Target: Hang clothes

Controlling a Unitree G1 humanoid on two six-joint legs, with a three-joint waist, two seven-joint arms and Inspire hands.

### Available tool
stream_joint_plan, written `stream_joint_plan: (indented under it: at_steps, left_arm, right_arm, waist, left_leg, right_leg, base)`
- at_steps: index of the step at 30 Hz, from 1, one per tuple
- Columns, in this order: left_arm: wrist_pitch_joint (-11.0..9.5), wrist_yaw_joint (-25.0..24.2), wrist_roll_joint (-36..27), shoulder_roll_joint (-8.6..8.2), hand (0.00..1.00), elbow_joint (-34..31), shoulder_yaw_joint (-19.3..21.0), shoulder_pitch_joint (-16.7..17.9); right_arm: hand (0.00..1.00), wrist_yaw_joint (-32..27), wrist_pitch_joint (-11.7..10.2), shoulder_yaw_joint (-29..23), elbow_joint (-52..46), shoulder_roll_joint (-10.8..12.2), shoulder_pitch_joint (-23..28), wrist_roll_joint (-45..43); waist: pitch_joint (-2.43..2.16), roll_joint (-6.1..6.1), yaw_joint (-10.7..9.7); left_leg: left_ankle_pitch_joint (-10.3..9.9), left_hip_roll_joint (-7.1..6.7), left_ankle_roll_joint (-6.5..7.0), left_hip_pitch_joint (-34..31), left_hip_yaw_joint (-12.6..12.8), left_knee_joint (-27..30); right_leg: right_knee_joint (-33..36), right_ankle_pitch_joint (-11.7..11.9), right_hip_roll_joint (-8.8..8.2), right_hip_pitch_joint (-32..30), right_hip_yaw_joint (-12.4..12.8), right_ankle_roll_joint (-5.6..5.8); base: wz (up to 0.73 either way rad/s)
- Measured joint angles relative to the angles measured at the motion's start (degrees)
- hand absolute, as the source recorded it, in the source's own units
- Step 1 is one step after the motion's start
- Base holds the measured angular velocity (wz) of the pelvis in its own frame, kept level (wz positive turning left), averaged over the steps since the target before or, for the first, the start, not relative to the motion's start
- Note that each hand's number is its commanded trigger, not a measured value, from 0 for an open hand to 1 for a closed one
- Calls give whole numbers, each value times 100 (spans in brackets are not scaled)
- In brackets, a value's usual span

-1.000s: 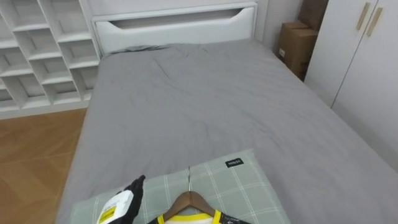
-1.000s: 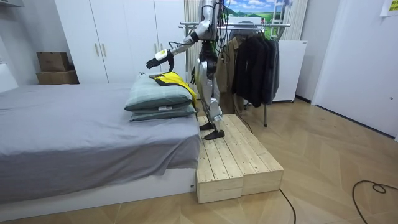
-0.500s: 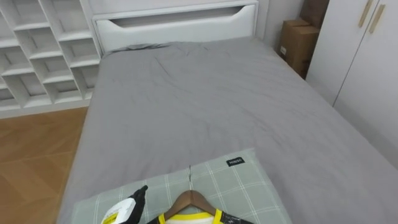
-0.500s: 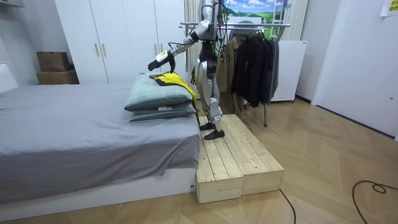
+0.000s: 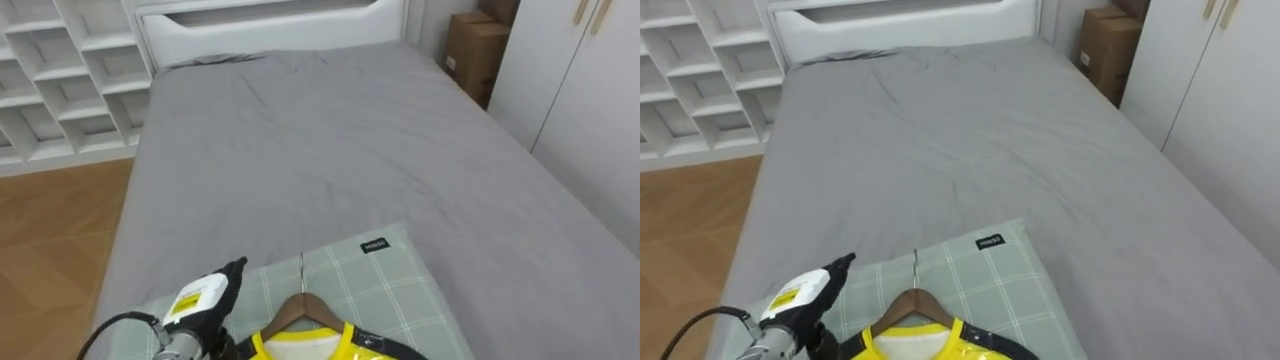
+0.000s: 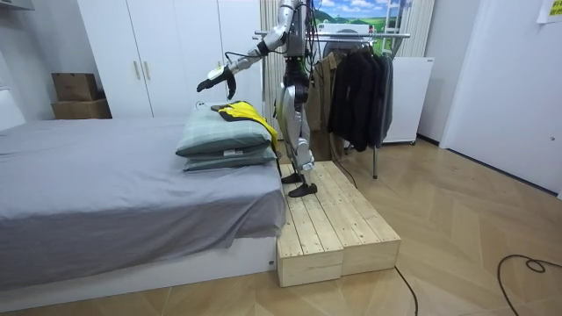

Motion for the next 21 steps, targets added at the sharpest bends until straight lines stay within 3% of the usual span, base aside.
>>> stream_joint_plan:
  at_steps: [4, 13, 18, 21]
  left_arm:
    - [-9, 10, -23, 87, 0, 466, 0, -372]
    - [-23, 19, -237, 131, 0, 619, -75, -414]
    - [-40, 29, -232, 130, 0, 724, -87, -631]
    - [-45, 45, -235, 130, 0, 725, -86, -721]
  right_arm:
    - [0, 4, 48, 168, 105, -70, -176, -28]
    - [0, -5, 46, 289, 260, -98, -389, -195]
    - [0, -125, 31, 446, 332, -94, -462, -192]
    - [0, -159, 23, 446, 347, -94, -513, -251]
  waist:
    - [6, 0, -9]
    - [26, -28, -32]
    - [36, -30, -30]
    - [83, -20, -34]
  left_leg:
    - [17, 4, -1, -179, 5, 45]
    - [27, 5, 0, -366, -30, 66]
    - [27, 5, 0, -436, -71, 70]
    - [27, 5, -1, -451, -76, 71]
  right_leg:
    - [67, 4, -1, -199, 3, 0]
    - [62, 7, -9, -352, -31, -5]
    - [55, 8, -12, -403, -73, -6]
    - [51, 8, -12, -414, -88, -6]
  base:
    - [0]
    - [1]
    - [3]
    - [0]
